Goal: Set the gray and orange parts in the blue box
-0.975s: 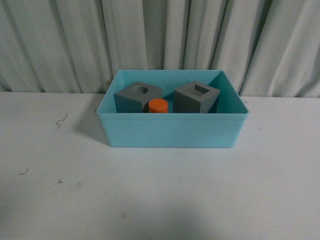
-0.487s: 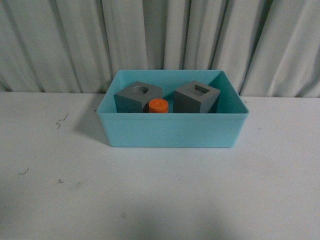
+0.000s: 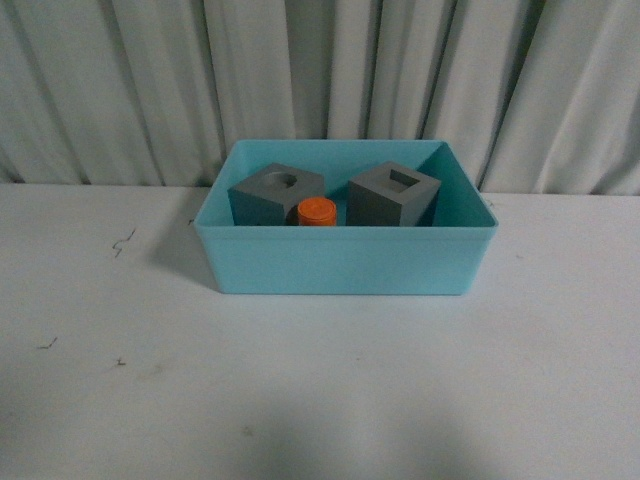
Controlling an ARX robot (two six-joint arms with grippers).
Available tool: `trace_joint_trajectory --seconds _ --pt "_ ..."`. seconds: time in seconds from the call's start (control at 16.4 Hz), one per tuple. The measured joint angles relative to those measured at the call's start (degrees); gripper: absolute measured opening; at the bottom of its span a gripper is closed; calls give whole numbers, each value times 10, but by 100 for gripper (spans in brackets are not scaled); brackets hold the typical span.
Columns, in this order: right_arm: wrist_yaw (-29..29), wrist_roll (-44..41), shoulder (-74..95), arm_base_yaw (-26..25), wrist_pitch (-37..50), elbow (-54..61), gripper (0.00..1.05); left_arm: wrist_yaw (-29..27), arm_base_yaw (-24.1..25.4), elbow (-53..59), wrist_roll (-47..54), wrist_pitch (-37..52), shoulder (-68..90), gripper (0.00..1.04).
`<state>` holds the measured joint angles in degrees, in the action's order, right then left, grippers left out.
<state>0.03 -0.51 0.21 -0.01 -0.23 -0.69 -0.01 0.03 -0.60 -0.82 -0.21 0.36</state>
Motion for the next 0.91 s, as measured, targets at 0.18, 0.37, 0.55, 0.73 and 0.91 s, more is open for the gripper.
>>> trace_joint_trajectory --seconds 0.18,0.37,0.55,0.73,0.91 --pt "0 0 0 0 0 0 98 0 0 0 0 0 0 98" --pt "0 0 0 0 0 0 98 0 0 0 0 0 0 98" --pt "0 0 0 0 0 0 98 0 0 0 0 0 0 98" --pt "0 0 0 0 0 0 98 0 0 0 0 0 0 98" --pt "0 0 0 0 0 0 98 0 0 0 0 0 0 98"
